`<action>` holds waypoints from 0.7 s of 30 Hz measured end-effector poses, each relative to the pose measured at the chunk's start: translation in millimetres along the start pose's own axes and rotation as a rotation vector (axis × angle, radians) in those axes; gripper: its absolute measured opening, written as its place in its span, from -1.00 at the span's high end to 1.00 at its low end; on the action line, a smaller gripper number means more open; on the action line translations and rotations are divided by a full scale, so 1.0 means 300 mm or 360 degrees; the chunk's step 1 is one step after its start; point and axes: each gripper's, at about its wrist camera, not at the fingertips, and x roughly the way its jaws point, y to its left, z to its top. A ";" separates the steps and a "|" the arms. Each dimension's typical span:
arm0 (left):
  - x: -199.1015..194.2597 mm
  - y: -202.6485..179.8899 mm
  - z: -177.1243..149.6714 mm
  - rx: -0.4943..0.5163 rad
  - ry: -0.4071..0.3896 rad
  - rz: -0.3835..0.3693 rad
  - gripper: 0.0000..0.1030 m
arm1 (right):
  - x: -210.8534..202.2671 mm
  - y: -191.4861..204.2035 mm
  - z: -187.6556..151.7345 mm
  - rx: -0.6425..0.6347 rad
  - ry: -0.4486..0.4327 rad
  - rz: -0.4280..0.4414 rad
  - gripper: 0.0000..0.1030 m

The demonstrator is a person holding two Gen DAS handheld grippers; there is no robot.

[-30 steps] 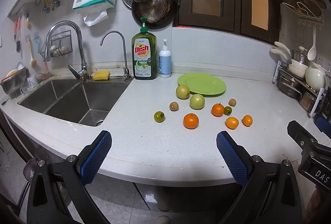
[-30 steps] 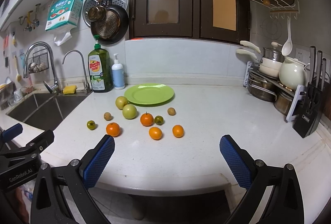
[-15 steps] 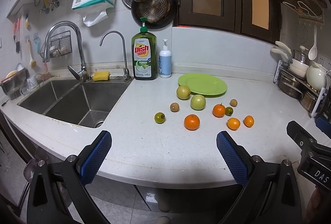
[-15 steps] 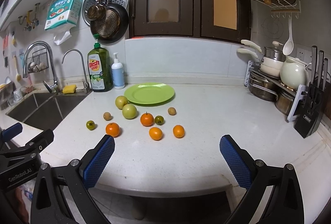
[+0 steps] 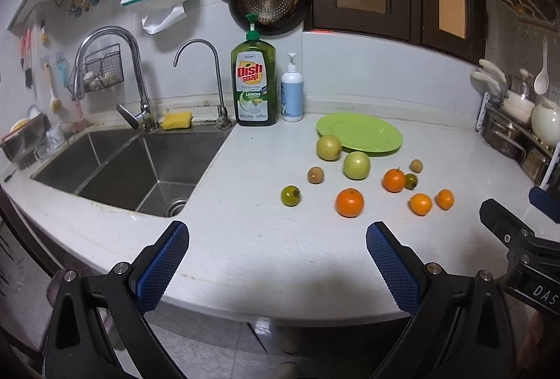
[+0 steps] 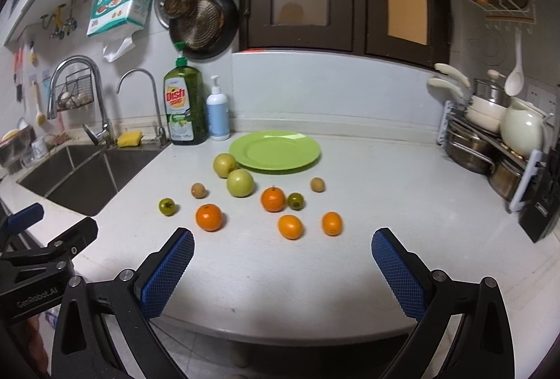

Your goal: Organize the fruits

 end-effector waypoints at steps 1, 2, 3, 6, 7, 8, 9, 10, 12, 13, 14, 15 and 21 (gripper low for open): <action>0.013 0.006 0.005 0.0012 0.0003 -0.0005 -1.00 | 0.018 0.010 0.005 -0.0005 0.0007 0.0019 -0.99; 0.032 0.014 0.012 0.0027 0.0009 -0.0009 -1.00 | 0.036 0.022 0.010 -0.0007 0.0017 0.0032 -0.99; 0.046 0.020 0.018 0.0036 0.0010 -0.0009 -1.00 | 0.060 0.035 0.017 -0.0011 0.0029 0.0055 -0.99; 0.101 0.037 0.038 0.0089 0.0024 -0.0025 -0.88 | 0.119 0.068 0.033 -0.0026 0.0056 0.0091 -0.98; 0.121 0.040 0.045 0.0108 0.0030 -0.0029 -0.83 | 0.142 0.082 0.040 -0.0037 0.0064 0.0109 -0.97; 0.147 0.046 0.053 0.0138 0.0038 -0.0043 -0.81 | 0.165 0.099 0.046 -0.0047 0.0074 0.0121 -0.94; 0.165 0.048 0.058 0.0160 0.0041 -0.0053 -0.78 | 0.194 0.113 0.053 -0.0053 0.0091 0.0140 -0.91; 0.190 0.051 0.065 0.0187 0.0047 -0.0072 -0.76 | 0.220 0.127 0.060 -0.0059 0.0103 0.0162 -0.90; 0.233 0.056 0.076 0.0230 0.0059 -0.0112 -0.70 | 0.267 0.150 0.067 -0.0070 0.0131 0.0180 -0.84; 0.255 0.057 0.080 0.0251 0.0067 -0.0133 -0.67 | 0.286 0.157 0.067 -0.0076 0.0145 0.0193 -0.82; 0.286 0.057 0.086 0.0283 0.0081 -0.0162 -0.65 | 0.310 0.168 0.069 -0.0086 0.0163 0.0202 -0.76; 0.307 0.056 0.090 0.0305 0.0087 -0.0177 -0.63 | 0.340 0.180 0.065 -0.0100 0.0188 0.0201 -0.73; 0.446 0.039 0.090 0.0449 0.0170 -0.0306 -0.48 | 0.463 0.218 0.036 -0.0131 0.0339 0.0236 -0.47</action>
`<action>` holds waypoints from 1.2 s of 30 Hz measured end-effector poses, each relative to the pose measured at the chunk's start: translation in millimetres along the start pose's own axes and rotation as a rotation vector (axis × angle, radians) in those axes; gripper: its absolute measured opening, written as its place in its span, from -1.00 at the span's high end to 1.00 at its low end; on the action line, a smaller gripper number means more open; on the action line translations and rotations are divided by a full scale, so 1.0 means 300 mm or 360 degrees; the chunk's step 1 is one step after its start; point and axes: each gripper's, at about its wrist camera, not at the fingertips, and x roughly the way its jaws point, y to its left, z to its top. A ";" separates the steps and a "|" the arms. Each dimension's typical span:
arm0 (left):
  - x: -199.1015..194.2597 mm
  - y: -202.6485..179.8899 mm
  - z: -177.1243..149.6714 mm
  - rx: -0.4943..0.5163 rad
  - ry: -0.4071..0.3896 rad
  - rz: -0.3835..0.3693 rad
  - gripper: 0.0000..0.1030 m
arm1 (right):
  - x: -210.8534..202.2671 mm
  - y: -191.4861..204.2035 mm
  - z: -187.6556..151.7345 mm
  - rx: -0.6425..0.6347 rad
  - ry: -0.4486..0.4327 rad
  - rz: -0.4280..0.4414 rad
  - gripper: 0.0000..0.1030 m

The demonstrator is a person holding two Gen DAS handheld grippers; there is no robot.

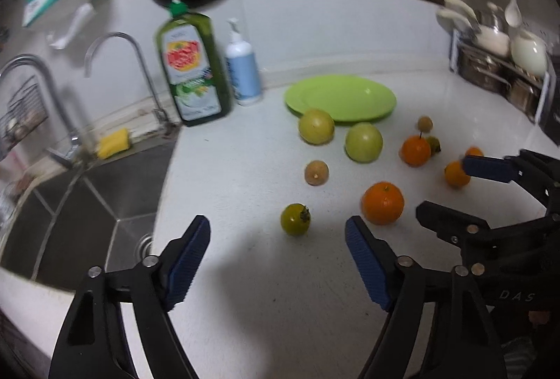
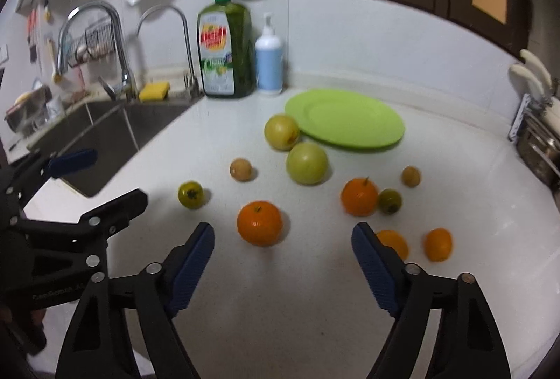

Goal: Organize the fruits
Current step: 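Grasp the small green tomato with the left tool while the right tool grasps a mandarin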

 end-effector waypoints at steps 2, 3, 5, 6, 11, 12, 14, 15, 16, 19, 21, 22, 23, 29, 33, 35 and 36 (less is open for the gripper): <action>0.040 0.003 0.002 0.0025 0.0032 -0.0034 -0.44 | 0.036 0.003 0.008 0.0012 0.0041 0.0021 -0.41; 0.062 0.007 0.005 0.0032 0.0051 -0.0059 -0.41 | 0.052 0.005 0.012 0.0018 0.0058 0.0032 -0.37; 0.103 0.014 0.008 0.0042 0.0083 -0.0100 -0.39 | 0.081 0.006 0.020 0.0025 0.0090 0.0053 -0.31; 0.122 0.017 0.009 0.0045 0.0102 -0.0119 -0.38 | 0.096 0.009 0.024 0.0027 0.0106 0.0056 -0.28; 0.184 0.019 0.010 0.0076 0.0162 -0.0193 -0.28 | 0.157 0.014 0.034 0.0043 0.0179 0.0087 -0.15; 0.191 0.019 0.011 0.0080 0.0168 -0.0205 -0.26 | 0.168 0.013 0.036 0.0049 0.0190 0.0089 -0.13; 0.203 0.016 0.011 0.0089 0.0176 -0.0232 -0.19 | 0.179 0.013 0.038 0.0056 0.0205 0.0092 -0.10; 0.210 0.015 0.012 0.0092 0.0180 -0.0243 -0.15 | 0.184 0.013 0.040 0.0059 0.0212 0.0094 -0.08; 0.217 0.013 0.014 0.0097 0.0184 -0.0250 -0.12 | 0.189 0.012 0.042 0.0063 0.0219 0.0092 -0.07; 0.227 0.011 0.017 0.0099 0.0194 -0.0273 -0.01 | 0.200 0.012 0.046 0.0067 0.0232 0.0099 -0.04; 0.237 0.011 0.022 0.0098 0.0199 -0.0288 0.05 | 0.206 0.016 0.051 0.0067 0.0235 0.0101 -0.04; 0.241 0.012 0.023 0.0098 0.0200 -0.0293 0.10 | 0.207 0.017 0.053 0.0064 0.0235 0.0101 -0.04; 0.245 0.012 0.024 0.0097 0.0202 -0.0300 0.13 | 0.209 0.020 0.054 0.0061 0.0237 0.0106 -0.01; 0.261 0.015 0.030 0.0075 0.0225 -0.0353 0.38 | 0.219 0.027 0.061 0.0054 0.0254 0.0142 0.16; 0.266 0.025 0.029 0.0050 0.0227 -0.0385 0.44 | 0.219 0.030 0.065 0.0045 0.0254 0.0133 0.17; 0.265 0.027 0.029 0.0051 0.0225 -0.0391 0.45 | 0.220 0.031 0.066 0.0047 0.0254 0.0130 0.17; 0.264 0.028 0.029 0.0050 0.0223 -0.0396 0.45 | 0.220 0.031 0.066 0.0048 0.0254 0.0129 0.17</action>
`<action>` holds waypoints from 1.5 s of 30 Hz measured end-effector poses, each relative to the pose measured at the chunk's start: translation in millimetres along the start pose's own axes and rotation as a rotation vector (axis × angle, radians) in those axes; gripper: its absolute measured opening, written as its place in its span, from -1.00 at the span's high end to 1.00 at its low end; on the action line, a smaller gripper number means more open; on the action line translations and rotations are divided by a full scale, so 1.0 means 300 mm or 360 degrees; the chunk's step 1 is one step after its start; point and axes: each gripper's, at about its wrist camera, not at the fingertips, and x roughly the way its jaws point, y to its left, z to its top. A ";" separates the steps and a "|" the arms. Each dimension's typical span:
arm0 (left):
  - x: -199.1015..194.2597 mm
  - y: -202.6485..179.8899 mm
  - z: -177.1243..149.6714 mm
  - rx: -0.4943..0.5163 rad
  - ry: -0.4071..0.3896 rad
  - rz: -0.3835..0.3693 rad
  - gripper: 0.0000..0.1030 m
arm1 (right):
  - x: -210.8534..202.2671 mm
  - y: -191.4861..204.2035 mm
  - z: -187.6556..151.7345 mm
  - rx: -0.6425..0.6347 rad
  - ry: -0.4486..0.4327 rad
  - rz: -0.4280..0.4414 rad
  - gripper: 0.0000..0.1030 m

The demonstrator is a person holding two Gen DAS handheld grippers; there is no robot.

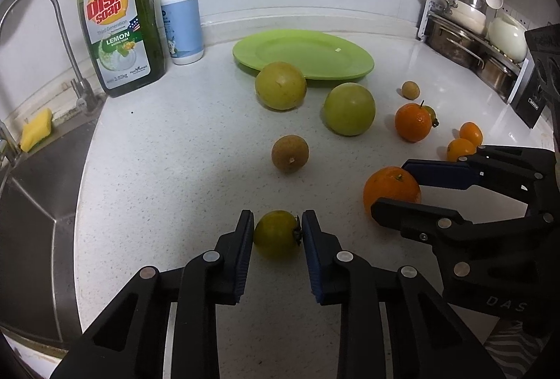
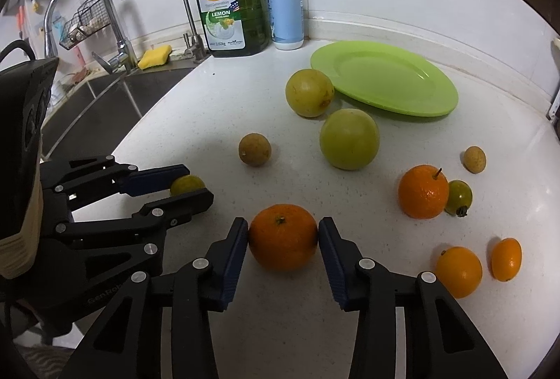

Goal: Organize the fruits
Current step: 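Grasp the small green tomato with the left tool while the right tool grasps a mandarin, then carry the green tomato and the mandarin over the green plate with both tools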

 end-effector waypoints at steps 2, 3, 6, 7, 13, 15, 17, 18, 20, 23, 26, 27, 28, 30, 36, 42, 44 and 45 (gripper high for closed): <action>-0.002 0.001 0.001 -0.0002 -0.0003 -0.0005 0.46 | 0.000 0.003 0.000 0.0003 0.0001 -0.0004 0.17; -0.004 0.001 0.001 -0.0004 -0.0005 -0.0006 0.46 | 0.001 0.003 0.000 0.0006 0.0001 -0.0006 0.17; -0.007 0.002 0.000 -0.0009 -0.0012 -0.0004 0.46 | 0.002 -0.001 0.000 0.0021 -0.0001 -0.0011 0.18; -0.009 0.003 0.000 -0.0012 -0.0014 -0.0004 0.46 | 0.001 0.000 0.000 0.0024 -0.0004 -0.0014 0.18; -0.028 0.010 0.009 -0.0039 -0.0031 0.0008 0.46 | -0.014 0.007 0.006 0.0016 -0.0035 -0.0023 0.18; -0.038 0.010 0.017 -0.0047 -0.0043 0.0019 0.46 | -0.020 0.008 0.010 0.0009 -0.0047 -0.0024 0.18; -0.052 0.009 0.031 -0.0067 -0.0061 0.0026 0.46 | -0.029 0.003 0.010 0.0009 -0.0057 -0.0017 0.18; -0.059 0.008 0.039 -0.0076 -0.0071 0.0025 0.46 | -0.034 -0.001 0.014 0.0012 -0.0063 -0.0012 0.18; -0.075 0.002 0.060 -0.0096 -0.0097 0.0028 0.46 | -0.047 -0.010 0.022 0.0011 -0.0081 -0.0016 0.18; -0.096 -0.011 0.093 -0.0113 -0.0126 0.0009 0.46 | -0.069 -0.038 0.036 0.0025 -0.0105 -0.0015 0.18; -0.112 -0.034 0.128 -0.0126 -0.0164 0.0010 0.46 | -0.095 -0.069 0.055 0.0015 -0.0139 -0.0039 0.18; -0.115 -0.041 0.138 -0.0130 -0.0175 0.0019 0.46 | -0.107 -0.080 0.062 0.0009 -0.0157 -0.0043 0.18; -0.118 -0.051 0.153 -0.0135 -0.0182 0.0028 0.46 | -0.121 -0.097 0.074 0.0006 -0.0172 -0.0042 0.18; -0.123 -0.070 0.178 -0.0155 -0.0203 0.0018 0.46 | -0.142 -0.123 0.096 0.0010 -0.0191 -0.0038 0.18; -0.115 -0.117 0.260 -0.0182 -0.0273 0.0054 0.46 | -0.190 -0.199 0.154 -0.0017 -0.0267 -0.0050 0.18; -0.089 -0.145 0.350 -0.0169 -0.0306 0.0092 0.46 | -0.188 -0.283 0.220 -0.0011 -0.0289 -0.0041 0.18; -0.081 -0.156 0.379 -0.0163 -0.0318 0.0099 0.46 | -0.187 -0.305 0.240 -0.0011 -0.0297 -0.0040 0.18; -0.077 -0.158 0.392 -0.0162 -0.0320 0.0096 0.46 | -0.183 -0.313 0.250 -0.0013 -0.0299 -0.0041 0.18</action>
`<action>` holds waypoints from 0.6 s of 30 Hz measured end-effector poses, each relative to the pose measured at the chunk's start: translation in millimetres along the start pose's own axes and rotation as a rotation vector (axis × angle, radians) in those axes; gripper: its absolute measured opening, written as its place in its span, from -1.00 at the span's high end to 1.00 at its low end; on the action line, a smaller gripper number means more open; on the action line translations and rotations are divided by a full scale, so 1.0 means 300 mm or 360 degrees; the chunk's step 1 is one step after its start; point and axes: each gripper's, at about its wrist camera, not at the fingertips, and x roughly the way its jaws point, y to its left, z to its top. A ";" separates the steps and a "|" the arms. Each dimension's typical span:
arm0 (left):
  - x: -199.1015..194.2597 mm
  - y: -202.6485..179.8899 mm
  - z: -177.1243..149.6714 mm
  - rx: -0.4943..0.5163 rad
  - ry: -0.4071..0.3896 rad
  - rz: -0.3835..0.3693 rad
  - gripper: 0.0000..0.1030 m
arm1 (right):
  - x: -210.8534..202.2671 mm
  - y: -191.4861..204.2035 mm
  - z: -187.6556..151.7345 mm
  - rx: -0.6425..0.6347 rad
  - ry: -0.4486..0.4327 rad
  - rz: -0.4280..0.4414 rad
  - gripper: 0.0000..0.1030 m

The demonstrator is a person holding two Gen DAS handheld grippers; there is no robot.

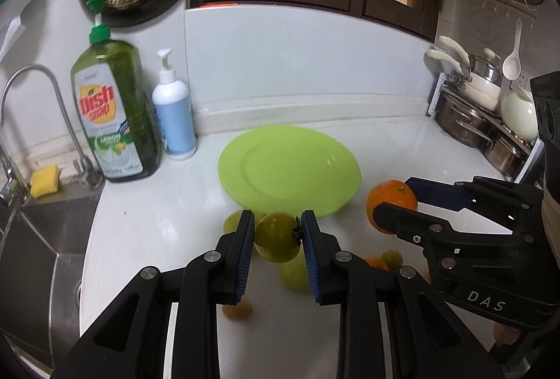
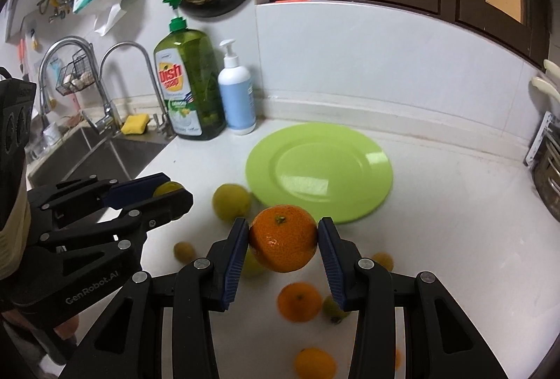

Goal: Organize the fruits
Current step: 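Carry the green tomato and the mandarin over the green plate with both tools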

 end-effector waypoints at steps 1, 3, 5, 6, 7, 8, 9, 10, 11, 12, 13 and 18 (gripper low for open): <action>0.009 -0.003 0.011 -0.0001 0.0002 -0.0005 0.46 | 0.006 -0.010 0.011 -0.0003 -0.0002 -0.0003 0.18; 0.031 -0.009 0.036 -0.0003 0.0011 -0.0006 0.46 | 0.022 -0.029 0.034 -0.0007 0.0004 -0.0011 0.18; 0.058 -0.013 0.061 0.0006 0.0022 -0.0007 0.46 | 0.041 -0.047 0.056 -0.0016 0.0011 -0.0017 0.18; 0.071 -0.014 0.069 0.0010 0.0029 -0.0002 0.46 | 0.053 -0.058 0.070 -0.0022 0.0012 -0.0022 0.18; 0.085 -0.014 0.079 0.0012 0.0038 -0.0003 0.46 | 0.065 -0.068 0.082 -0.0026 0.0017 -0.0024 0.18; 0.104 -0.013 0.091 0.0012 0.0049 -0.0010 0.46 | 0.076 -0.077 0.090 -0.0030 0.0023 -0.0025 0.18; 0.119 -0.013 0.098 0.0013 0.0058 -0.0009 0.46 | 0.086 -0.088 0.099 -0.0032 0.0026 -0.0024 0.18; 0.135 -0.014 0.107 0.0014 0.0071 -0.0004 0.46 | 0.099 -0.098 0.109 -0.0036 0.0031 -0.0026 0.18; 0.156 -0.012 0.117 0.0012 0.0085 -0.0005 0.46 | 0.113 -0.109 0.119 -0.0039 0.0039 -0.0029 0.18; 0.172 -0.010 0.124 0.0008 0.0095 -0.0009 0.46 | 0.129 -0.121 0.130 -0.0040 0.0047 -0.0029 0.18; 0.194 -0.008 0.133 0.0007 0.0115 -0.0009 0.46 | 0.140 -0.130 0.137 -0.0040 0.0056 -0.0032 0.18; 0.309 0.007 0.182 -0.0015 0.0212 -0.0028 0.46 | 0.237 -0.179 0.176 -0.0052 0.0130 -0.0032 0.18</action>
